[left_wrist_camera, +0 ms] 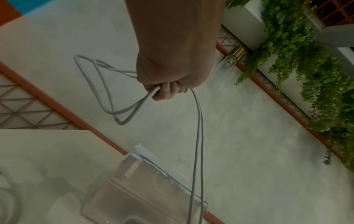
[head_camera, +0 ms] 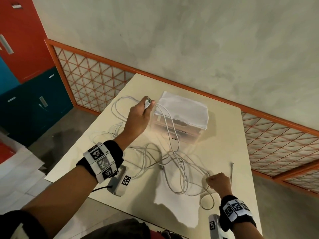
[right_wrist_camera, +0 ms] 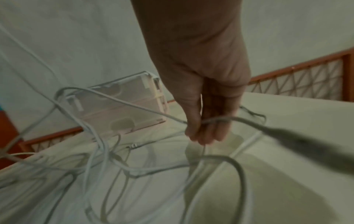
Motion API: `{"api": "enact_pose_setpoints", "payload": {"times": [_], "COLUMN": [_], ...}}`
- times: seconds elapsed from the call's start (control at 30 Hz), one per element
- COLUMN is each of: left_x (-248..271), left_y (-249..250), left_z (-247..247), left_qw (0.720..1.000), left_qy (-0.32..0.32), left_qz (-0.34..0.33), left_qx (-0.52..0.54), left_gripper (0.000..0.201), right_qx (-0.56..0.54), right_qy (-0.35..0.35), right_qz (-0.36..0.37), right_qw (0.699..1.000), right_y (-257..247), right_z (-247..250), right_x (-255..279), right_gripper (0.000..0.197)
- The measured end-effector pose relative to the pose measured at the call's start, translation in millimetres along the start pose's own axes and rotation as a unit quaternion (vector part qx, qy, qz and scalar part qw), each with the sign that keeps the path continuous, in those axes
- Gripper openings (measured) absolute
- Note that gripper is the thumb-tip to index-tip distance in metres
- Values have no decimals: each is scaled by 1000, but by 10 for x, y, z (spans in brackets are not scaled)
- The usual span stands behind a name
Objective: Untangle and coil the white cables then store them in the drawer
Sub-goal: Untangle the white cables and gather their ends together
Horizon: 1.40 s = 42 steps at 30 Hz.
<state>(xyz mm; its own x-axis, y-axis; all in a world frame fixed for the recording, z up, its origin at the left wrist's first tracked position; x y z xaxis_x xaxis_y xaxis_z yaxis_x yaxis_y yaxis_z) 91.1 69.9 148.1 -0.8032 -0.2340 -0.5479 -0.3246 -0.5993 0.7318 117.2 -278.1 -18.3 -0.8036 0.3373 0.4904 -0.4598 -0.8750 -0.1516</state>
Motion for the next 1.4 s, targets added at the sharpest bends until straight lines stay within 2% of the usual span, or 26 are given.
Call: {"api": "enact_pose_setpoints", "payload": {"times": [0.03, 0.1, 0.17, 0.23, 0.3, 0.37, 0.43, 0.5, 0.6, 0.67, 0.73, 0.8, 0.87, 0.93, 1.0, 1.03, 1.07, 1.1, 1.17, 1.27, 1.33, 1.4], "left_x": [10, 40, 69, 92, 105, 108, 86, 46, 33, 79, 123, 156, 180, 177, 203, 229, 258, 275, 278, 258, 199, 147], "left_y": [16, 69, 133, 197, 264, 323, 388, 419, 367, 259, 70, -128, -196, -97, 48, 103, 131, 144, 124, 93, 119, 171], "left_z": [-27, -97, -177, -251, -307, -339, -312, -227, -119, -107, -107, -78, -26, -33, -161, -253, -334, -388, -429, -407, -366, -345], "left_qw": [1000, 998, 994, 991, 988, 987, 989, 992, 994, 994, 993, 987, 985, 997, 995, 984, 972, 964, 965, 969, 960, 942], "left_qy": [-17, -61, -94, -115, -130, -129, -97, -41, 30, 72, 116, 132, 112, 43, -99, -174, -233, -265, -262, -237, -234, -247], "left_qz": [-7, -19, -27, -35, -36, -40, -52, -58, -47, -27, 15, 83, 113, 47, -30, -43, -35, -15, 7, -39, -71, -87], "left_qx": [9, 26, 43, 63, 76, 85, 95, 102, 90, 76, 29, -24, -60, -49, -10, 2, 6, 12, 8, -60, -136, -209], "left_gripper": [30, 27, 23, 23, 25, 23, 21, 19, 22, 17, 22, 26, 38, 45, 44, 41, 37, 31, 27, 27, 36, 39], "right_qx": [101, 139, 96, 2, -117, -204, -236, -225, -180, -170, -186, -197, -180, -138, -92, -80, -84, -101, -139, -169, -194, -236], "right_qy": [-2, -35, -61, -71, -86, -130, -143, -148, -170, -177, -159, -115, -67, -39, -35, -37, -42, -52, -71, -105, -137, -134], "right_qz": [12, 43, 137, 265, 353, 395, 404, 392, 389, 392, 396, 409, 428, 441, 459, 468, 473, 475, 479, 476, 481, 471], "right_qw": [995, 989, 984, 962, 924, 886, 872, 880, 887, 887, 885, 884, 883, 886, 883, 879, 876, 872, 864, 857, 844, 839], "right_y": [-84, -328, -626, -934, -1194, -1375, -1437, -1394, -1287, -1257, -1268, -1297, -1351, -1443, -1548, -1595, -1636, -1664, -1677, -1628, -1586, -1535], "right_z": [57, 218, 399, 519, 583, 553, 458, 330, 235, 268, 368, 520, 664, 765, 838, 879, 929, 976, 1043, 978, 852, 764], "right_x": [50, 201, 356, 548, 710, 804, 795, 719, 672, 652, 629, 652, 703, 769, 879, 953, 1023, 1083, 1158, 1172, 1150, 1103], "right_gripper": [32, 61, 93, 108, 95, 54, 10, 19, 18, 18, 19, 16, 17, 18, 17, 15, 13, 12, 11, 16, 21, 22]}}
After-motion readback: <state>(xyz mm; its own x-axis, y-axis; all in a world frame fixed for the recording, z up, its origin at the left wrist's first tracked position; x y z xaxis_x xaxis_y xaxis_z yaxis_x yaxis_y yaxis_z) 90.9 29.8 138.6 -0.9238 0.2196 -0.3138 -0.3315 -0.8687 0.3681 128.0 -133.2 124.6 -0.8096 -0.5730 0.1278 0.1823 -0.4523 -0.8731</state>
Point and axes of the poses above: each hand's wrist, its own x-axis away from the middle knuckle, its own z-axis out of the back of the hand, y = z × x, the point moved 2 cm from there along -x, towards the middle knuckle, and after that the axes turned 13 degrees about -z, right-handed, at the moved point
